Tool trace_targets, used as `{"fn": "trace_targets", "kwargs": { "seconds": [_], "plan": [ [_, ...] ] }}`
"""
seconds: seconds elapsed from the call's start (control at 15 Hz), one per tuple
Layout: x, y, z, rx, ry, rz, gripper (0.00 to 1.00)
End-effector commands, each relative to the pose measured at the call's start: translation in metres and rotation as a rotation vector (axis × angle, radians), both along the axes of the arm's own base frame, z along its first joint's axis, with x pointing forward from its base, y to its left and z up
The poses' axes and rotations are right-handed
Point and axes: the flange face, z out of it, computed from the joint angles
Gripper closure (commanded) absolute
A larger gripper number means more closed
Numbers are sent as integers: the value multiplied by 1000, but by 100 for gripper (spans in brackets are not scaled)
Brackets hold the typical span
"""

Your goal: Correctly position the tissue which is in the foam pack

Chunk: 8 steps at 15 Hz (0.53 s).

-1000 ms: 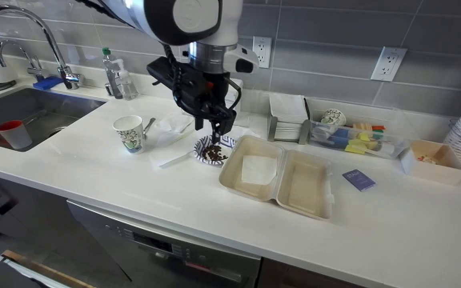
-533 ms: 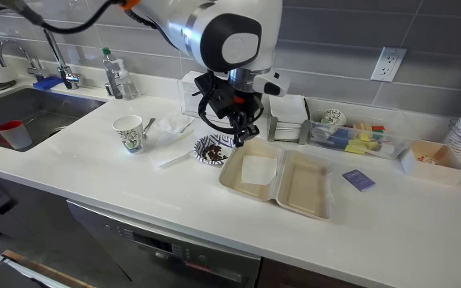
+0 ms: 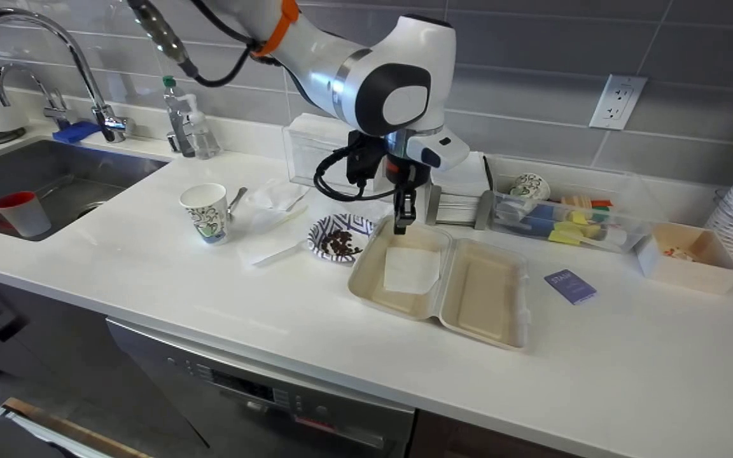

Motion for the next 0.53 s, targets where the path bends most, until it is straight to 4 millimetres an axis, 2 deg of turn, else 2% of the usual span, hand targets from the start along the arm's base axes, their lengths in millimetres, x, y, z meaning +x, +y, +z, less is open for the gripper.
{"fn": "trace_targets", "kwargs": {
  "seconds": [0.0, 0.27, 0.33, 0.47],
  "plan": [
    [24, -1, -28, -24, 24, -160, 100],
    [32, 1, -49, -18, 54, -236, 100],
    [33, 0, -53, -12, 56, -245, 84],
    [35, -1, -58, -11, 54, -253, 68]
  ]
}}
